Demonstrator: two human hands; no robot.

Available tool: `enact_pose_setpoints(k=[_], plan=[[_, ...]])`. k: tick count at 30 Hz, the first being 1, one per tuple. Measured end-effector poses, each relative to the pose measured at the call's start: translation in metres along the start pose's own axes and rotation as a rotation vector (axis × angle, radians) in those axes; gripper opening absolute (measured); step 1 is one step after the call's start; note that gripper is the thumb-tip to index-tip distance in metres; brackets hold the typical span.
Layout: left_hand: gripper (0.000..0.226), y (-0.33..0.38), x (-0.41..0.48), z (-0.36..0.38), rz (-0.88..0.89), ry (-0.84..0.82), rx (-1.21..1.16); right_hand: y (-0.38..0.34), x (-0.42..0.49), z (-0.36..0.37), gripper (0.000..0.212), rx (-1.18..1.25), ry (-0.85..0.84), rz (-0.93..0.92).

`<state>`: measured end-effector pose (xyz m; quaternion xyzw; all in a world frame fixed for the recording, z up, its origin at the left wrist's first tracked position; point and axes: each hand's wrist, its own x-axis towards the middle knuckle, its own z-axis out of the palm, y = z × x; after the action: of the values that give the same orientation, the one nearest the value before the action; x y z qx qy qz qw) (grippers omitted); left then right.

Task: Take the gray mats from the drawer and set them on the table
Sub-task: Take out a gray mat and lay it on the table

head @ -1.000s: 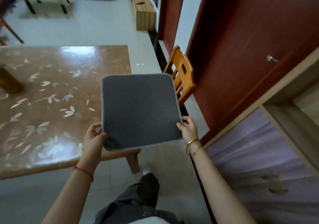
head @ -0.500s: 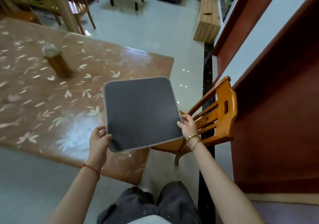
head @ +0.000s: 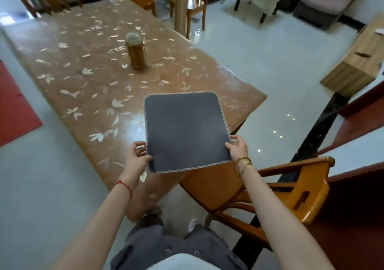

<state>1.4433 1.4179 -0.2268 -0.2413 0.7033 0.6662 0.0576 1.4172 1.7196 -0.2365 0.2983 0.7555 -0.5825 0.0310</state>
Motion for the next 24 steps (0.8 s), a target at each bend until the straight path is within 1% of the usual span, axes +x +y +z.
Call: enact_pose_setpoints(k=[3, 6, 10, 18, 21, 24], plan=[[0.042, -0.005, -0.011, 0.025, -0.001, 0.092, 0.007, -0.006, 0.032, -0.008, 0.018, -0.035, -0.074, -0.034], [0.040, -0.009, -0.014, 0.042, -0.021, 0.149, 0.034, -0.014, 0.057, -0.010, 0.023, -0.064, -0.125, -0.056], [0.039, -0.017, -0.010, 0.060, -0.052, 0.202, 0.073, -0.020, 0.093, -0.006, 0.020, -0.128, -0.190, -0.065], [0.041, -0.020, 0.027, 0.083, -0.090, 0.247, 0.081, -0.022, 0.153, 0.016, 0.028, -0.213, -0.236, -0.051], [0.043, -0.024, 0.047, 0.089, -0.123, 0.263, 0.088, -0.024, 0.175, 0.029, 0.036, -0.242, -0.218, -0.040], [0.044, -0.028, 0.066, 0.098, -0.150, 0.258, 0.078, -0.026, 0.198, 0.042, 0.038, -0.263, -0.199, -0.020]])
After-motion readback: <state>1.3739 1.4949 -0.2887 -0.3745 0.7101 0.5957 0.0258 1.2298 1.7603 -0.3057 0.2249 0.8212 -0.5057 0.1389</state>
